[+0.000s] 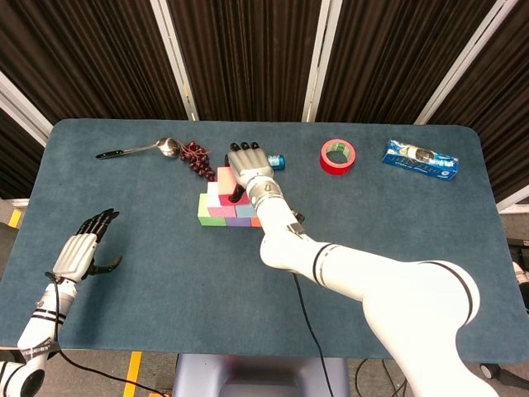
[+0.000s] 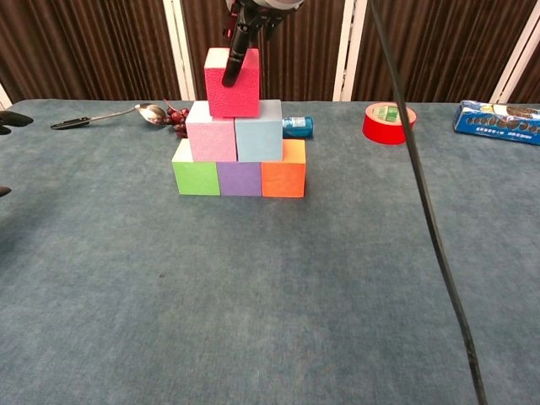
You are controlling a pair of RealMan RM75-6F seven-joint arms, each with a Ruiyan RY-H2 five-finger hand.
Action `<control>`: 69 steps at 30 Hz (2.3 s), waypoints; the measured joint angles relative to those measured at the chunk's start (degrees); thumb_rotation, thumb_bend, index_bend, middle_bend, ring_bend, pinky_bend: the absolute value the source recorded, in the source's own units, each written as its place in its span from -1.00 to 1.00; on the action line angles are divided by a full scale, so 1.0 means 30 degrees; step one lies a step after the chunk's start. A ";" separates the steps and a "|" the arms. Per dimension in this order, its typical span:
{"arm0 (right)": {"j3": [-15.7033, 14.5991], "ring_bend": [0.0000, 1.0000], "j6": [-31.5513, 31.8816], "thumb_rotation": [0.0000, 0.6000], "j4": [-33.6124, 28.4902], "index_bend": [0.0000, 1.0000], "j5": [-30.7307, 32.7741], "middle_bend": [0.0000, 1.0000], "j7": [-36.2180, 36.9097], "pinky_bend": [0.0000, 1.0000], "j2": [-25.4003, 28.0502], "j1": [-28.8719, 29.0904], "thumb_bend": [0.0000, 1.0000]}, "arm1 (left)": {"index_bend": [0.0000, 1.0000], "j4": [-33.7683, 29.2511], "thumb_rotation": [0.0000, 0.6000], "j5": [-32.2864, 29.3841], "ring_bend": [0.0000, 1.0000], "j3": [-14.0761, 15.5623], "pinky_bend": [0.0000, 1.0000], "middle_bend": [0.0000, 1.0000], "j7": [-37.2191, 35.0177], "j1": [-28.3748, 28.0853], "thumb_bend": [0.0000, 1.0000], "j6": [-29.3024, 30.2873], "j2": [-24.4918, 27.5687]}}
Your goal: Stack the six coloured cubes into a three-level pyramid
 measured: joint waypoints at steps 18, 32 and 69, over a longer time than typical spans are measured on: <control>0.1857 -1.00 0.1349 1.00 0.0799 -0.14 0.2339 -0.68 -0.3646 -1.00 -0.0889 -0.0064 -0.28 | -1.00 0.1025 1.00 0.0318 -0.97 0.0167 -0.83 -1.00 -0.0933 0.0042 -0.31 -0.0068 -0.0480; 0.3928 -1.00 0.2280 1.00 0.0848 -0.16 0.2891 -0.68 -0.6032 -1.00 -0.1139 -0.0791 -0.28 | -1.00 0.1463 1.00 0.0405 -0.97 0.0246 -0.83 -1.00 -0.1249 0.0067 -0.31 -0.0133 -0.0712; 0.7933 -1.00 0.4462 1.00 0.0485 -0.30 0.3034 -0.69 -1.0363 -1.00 -0.1777 -0.2686 -0.28 | -1.00 0.1765 1.00 0.0554 -0.97 0.0269 -0.83 -1.00 -0.1542 -0.0025 -0.31 -0.0231 -0.0893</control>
